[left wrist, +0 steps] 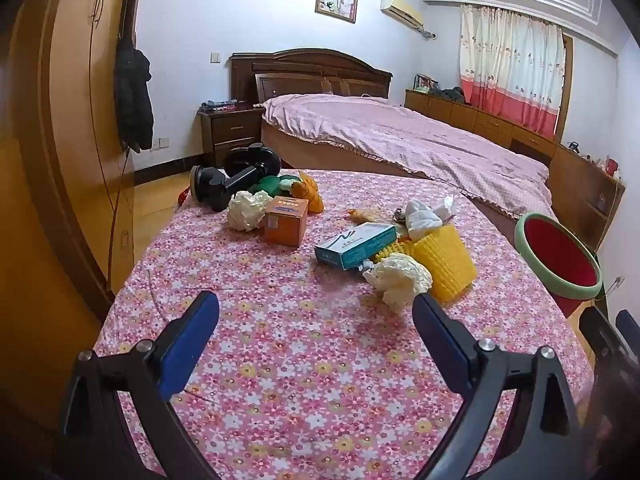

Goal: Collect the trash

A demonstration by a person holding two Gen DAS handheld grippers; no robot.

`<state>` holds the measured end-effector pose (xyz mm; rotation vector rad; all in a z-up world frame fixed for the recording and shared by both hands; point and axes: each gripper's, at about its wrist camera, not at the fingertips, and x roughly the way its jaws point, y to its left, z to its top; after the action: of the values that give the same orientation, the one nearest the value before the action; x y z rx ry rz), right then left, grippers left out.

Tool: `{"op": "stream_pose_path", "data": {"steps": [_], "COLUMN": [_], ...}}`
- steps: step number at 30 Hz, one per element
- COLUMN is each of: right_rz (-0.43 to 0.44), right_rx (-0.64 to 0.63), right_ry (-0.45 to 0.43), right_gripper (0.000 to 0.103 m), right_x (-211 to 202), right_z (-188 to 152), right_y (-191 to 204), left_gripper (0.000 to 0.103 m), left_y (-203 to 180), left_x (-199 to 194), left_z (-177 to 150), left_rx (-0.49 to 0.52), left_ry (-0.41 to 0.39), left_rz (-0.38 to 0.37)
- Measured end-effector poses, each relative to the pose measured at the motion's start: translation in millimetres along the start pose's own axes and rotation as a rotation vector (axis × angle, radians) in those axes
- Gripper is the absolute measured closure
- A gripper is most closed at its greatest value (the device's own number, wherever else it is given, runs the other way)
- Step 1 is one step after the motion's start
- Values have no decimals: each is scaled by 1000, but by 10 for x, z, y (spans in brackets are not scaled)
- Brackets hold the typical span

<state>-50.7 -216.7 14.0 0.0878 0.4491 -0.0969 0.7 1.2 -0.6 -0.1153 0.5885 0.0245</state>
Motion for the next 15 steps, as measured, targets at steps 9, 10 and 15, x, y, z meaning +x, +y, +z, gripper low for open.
{"op": "stream_pose_path", "data": {"steps": [9, 10, 15], "right_rz": [5, 6, 1], "right_rx": [10, 10, 17], "right_ry": [6, 8, 27], "right_gripper": [0, 0, 0], "right_x": [2, 4, 41], "right_z": [2, -3, -30], "right_y": [-18, -24, -12], "left_gripper": [6, 6, 6], "left_y": [8, 9, 8], "left_x": [-1, -1, 40], "left_z": [-10, -14, -40], "left_rx": [-2, -2, -5], "left_ry": [-3, 0, 6], "left_rz": [18, 18, 19]}}
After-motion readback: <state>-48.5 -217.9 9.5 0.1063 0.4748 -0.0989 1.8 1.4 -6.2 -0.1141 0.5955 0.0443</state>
